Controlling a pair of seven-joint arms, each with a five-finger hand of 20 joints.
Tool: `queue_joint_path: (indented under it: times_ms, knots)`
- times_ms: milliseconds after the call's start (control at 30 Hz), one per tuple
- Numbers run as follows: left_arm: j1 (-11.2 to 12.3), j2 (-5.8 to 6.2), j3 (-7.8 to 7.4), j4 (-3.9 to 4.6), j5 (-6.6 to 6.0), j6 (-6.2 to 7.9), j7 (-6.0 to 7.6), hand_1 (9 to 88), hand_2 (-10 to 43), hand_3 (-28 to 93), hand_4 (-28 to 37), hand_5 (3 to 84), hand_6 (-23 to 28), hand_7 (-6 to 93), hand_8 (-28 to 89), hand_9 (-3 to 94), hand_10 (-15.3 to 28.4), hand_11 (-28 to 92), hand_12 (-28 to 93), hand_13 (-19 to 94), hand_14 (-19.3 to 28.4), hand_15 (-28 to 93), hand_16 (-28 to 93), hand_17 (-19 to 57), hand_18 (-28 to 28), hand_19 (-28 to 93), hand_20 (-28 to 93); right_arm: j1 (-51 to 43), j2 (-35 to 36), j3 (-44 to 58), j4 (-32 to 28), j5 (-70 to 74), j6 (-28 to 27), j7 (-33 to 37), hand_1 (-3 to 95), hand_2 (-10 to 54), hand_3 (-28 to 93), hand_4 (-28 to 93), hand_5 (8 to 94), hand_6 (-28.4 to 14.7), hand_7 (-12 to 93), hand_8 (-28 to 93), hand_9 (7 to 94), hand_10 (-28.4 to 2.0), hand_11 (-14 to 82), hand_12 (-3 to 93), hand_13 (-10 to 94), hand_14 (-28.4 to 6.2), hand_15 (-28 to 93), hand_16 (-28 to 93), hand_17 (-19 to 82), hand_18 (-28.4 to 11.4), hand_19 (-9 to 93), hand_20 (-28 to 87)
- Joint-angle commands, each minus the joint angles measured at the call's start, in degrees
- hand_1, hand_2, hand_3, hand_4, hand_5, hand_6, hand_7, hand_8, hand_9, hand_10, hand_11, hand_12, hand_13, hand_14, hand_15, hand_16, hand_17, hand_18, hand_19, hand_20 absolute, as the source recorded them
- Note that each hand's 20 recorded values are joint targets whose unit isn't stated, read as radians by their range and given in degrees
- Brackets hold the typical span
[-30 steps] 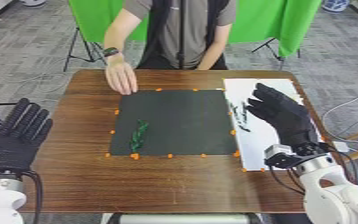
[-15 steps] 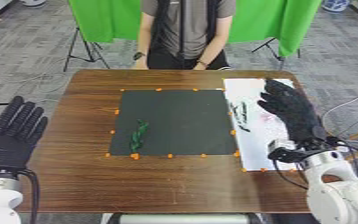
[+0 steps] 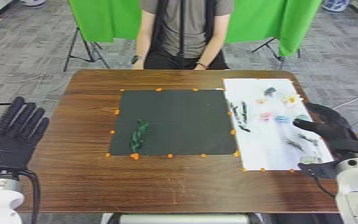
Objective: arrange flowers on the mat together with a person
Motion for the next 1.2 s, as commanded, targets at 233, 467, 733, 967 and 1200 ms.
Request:
queue_joint_path:
  times_ms: [233,467,733,967,1200]
  knots:
    - [1.1,-0.91,1.52,0.16,-1.21,0.07,-0.13,21.7,15.6,74,-28.3,44.9,8.8,11.3,-9,34.7,14.6,16,6,22,14.0,25,-8,-6.1,10.4,31,8,0.6,3.1,-3.3,2.9,-31.5,-7.2,15.8,27.5,-9.5,75,-28,42.2,-5.8,14,-10,37.1,-18.3,18.4,24.9,25,-16.3,45,23,8,-17.3,52,12]
    - [1.0,-0.82,1.88,0.11,-1.72,0.49,-0.10,21.8,15.6,74,-28.3,45.0,8.9,11.5,-9,35.1,14.7,16,7,23,14.6,26,-8,-6.2,10.5,31,8,1.9,2.7,-5.4,4.7,-33.0,-7.7,19.3,28.5,-9.5,73,-28,51.2,-4.1,23,-12,36.1,-18.8,55.9,43.2,28,-19.3,73,37,11,-18.9,62,19]
    - [0.9,-0.65,1.86,0.26,-2.00,0.19,0.05,21.8,15.7,74,-28.3,45.3,9.0,11.3,-9,35.8,14.7,16,7,23,14.8,27,-8,-6.4,10.7,31,8,4.2,2.0,-6.4,5.7,-30.7,-13.1,21.0,41.9,-9.5,60,-28,59.5,-2.2,25,-14,44.1,-16.9,65.3,53.4,36,-19.3,77,52,16,-20.5,69,31]
    - [0.6,-0.99,3.44,0.62,-3.11,0.37,-0.65,21.8,15.8,74,-28.3,45.3,8.8,11.2,-9,36.1,14.7,16,7,23,14.8,27,-8,-6.4,10.8,31,8,5.4,1.1,-7.3,7.4,-28.0,-15.4,20.1,39.5,-9.5,70,-28,63.5,-1.8,25,-13,47.4,-16.3,65.5,54.1,39,-19.0,77,53,18,-20.9,70,34]
    - [0.5,-1.01,3.63,0.68,-3.70,0.36,-1.14,22.6,17.7,75,-28.3,45.5,8.7,11.3,-9,36.3,14.7,17,7,24,14.8,27,-8,-6.4,10.9,32,8,6.1,0.4,-8.2,9.0,-26.4,-16.0,19.4,38.4,-9.5,75,-28,66.8,-1.8,24,-13,50.6,-16.2,64.9,54.0,42,-19.0,77,54,19,-21.3,71,35]
